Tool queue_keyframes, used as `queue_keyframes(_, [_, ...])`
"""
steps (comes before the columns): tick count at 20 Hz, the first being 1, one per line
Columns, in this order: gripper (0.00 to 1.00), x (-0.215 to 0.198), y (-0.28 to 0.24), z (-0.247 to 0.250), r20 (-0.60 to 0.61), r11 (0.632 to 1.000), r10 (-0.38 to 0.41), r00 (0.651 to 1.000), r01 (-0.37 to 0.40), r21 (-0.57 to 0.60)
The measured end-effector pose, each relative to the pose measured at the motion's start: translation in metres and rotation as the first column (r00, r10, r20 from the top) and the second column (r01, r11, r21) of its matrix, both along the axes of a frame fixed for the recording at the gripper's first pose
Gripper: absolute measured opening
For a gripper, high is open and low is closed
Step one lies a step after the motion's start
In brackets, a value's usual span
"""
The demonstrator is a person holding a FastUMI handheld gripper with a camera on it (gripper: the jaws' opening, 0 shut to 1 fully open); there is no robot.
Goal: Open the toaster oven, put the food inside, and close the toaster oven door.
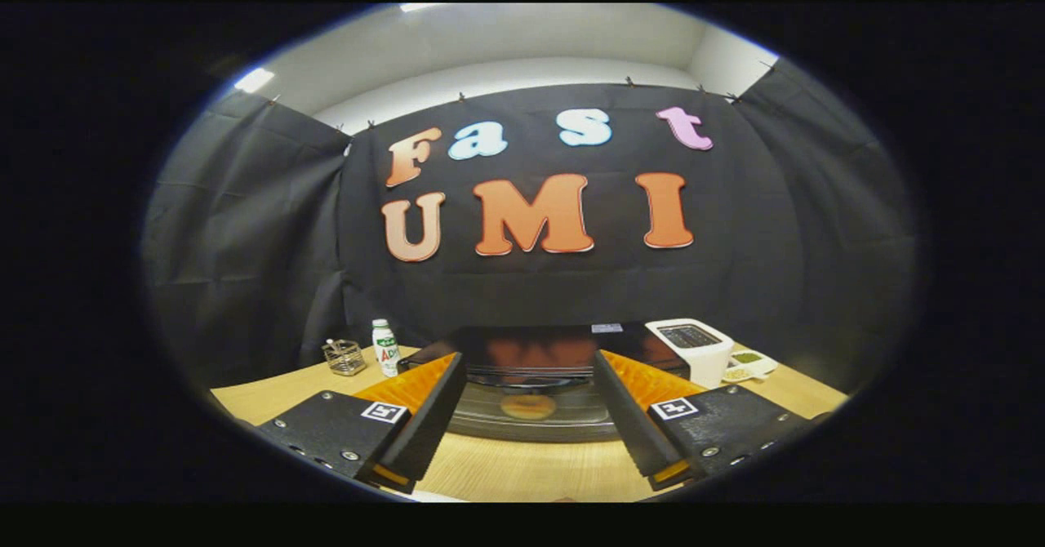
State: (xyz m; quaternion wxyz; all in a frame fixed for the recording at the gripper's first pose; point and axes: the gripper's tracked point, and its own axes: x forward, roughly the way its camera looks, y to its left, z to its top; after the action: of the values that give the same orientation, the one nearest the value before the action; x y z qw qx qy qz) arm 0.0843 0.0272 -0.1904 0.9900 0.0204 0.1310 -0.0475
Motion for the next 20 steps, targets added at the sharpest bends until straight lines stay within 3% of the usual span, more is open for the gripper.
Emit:
queue_keyframes(8, [0.93,-0.062,-0.008,0.081,0.079,0.998,0.040,0.996,-0.035,-0.060])
queue_keyframes(20, [0.93,-0.096,-0.021,0.135,0.128,1.000,0.011,0.992,-0.008,-0.025])
